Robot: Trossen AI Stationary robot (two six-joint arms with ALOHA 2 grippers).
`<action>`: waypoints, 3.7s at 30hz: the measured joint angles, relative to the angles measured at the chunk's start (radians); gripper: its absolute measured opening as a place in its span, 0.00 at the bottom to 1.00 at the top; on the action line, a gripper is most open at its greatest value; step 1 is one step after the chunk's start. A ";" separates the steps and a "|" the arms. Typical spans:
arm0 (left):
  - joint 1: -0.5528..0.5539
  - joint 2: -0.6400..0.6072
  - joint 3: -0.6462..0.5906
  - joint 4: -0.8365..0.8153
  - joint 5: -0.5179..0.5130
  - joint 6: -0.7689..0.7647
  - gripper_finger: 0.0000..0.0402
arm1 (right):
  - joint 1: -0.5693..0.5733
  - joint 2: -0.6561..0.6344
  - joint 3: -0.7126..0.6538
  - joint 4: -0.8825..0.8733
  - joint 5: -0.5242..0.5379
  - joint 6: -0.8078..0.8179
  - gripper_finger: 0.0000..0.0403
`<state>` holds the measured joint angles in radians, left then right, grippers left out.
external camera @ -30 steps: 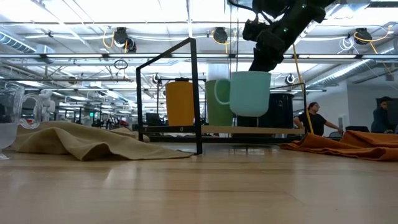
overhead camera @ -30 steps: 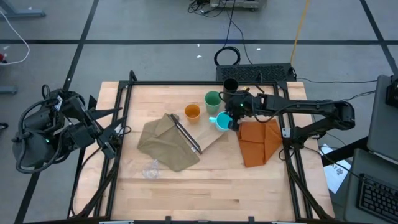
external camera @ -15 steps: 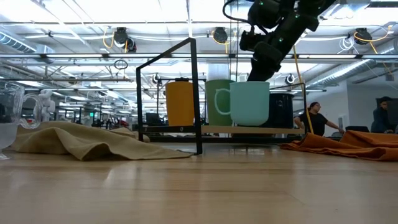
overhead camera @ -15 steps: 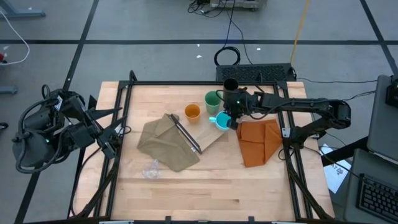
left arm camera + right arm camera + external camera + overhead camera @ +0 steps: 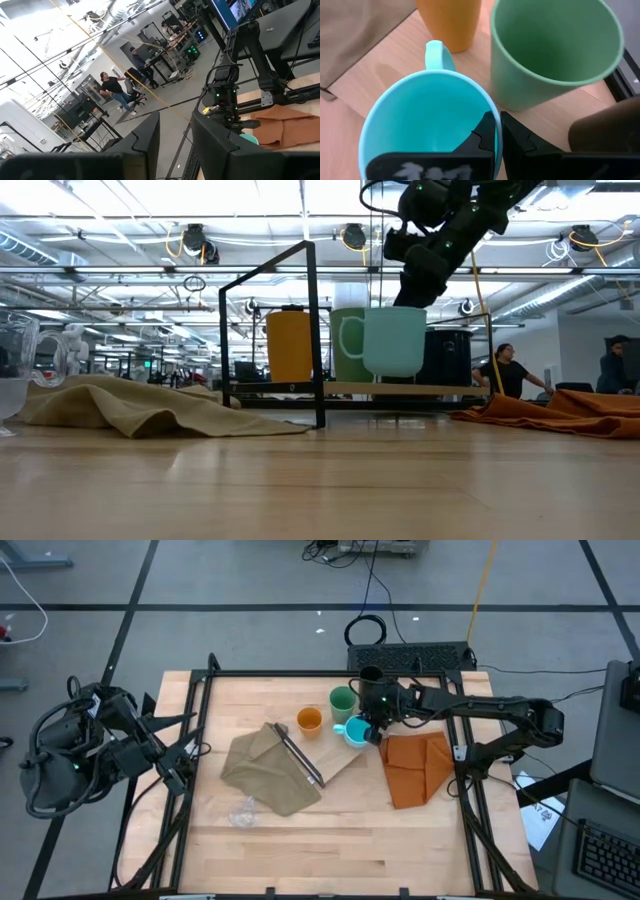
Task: Stack small to large cups/mugs on shelf
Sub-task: Put the light blue mug on the shelf, then put the transparent mug on the shelf
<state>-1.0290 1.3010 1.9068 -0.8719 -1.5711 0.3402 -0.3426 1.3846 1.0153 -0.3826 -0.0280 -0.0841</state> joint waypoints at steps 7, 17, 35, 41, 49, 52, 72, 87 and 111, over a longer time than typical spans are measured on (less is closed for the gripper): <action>0.000 0.000 0.000 0.000 0.000 -0.009 0.28 | -0.011 0.000 0.000 -0.007 -0.004 -0.008 0.00; 0.000 0.000 0.000 0.000 0.000 -0.009 0.28 | -0.031 0.000 0.000 -0.017 -0.004 -0.011 0.00; 0.000 0.000 0.000 0.000 0.000 -0.010 0.28 | -0.046 -0.003 -0.079 0.088 -0.037 0.008 0.00; 0.000 0.000 0.000 0.000 0.000 -0.009 0.28 | -0.044 -0.002 -0.080 0.108 -0.037 0.003 0.00; 0.000 0.000 0.000 0.000 0.000 -0.008 0.28 | -0.044 -0.002 -0.080 0.102 -0.035 0.009 0.00; 0.000 0.000 0.000 0.000 0.000 -0.008 0.28 | -0.044 -0.002 -0.080 0.094 -0.033 0.009 0.03; 0.000 0.000 0.000 0.000 0.000 -0.010 0.28 | -0.043 -0.071 -0.082 0.084 -0.026 0.002 0.09; 0.000 0.000 0.000 0.000 0.000 -0.010 0.28 | -0.042 -0.071 -0.081 0.062 -0.027 0.016 0.19; 0.000 0.000 0.000 -0.002 0.000 -0.009 0.28 | -0.041 -0.177 -0.065 0.072 -0.028 -0.008 0.30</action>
<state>-1.0294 1.3014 1.9072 -0.8734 -1.5707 0.3309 -0.3841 1.2079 0.9499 -0.3110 -0.0562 -0.0921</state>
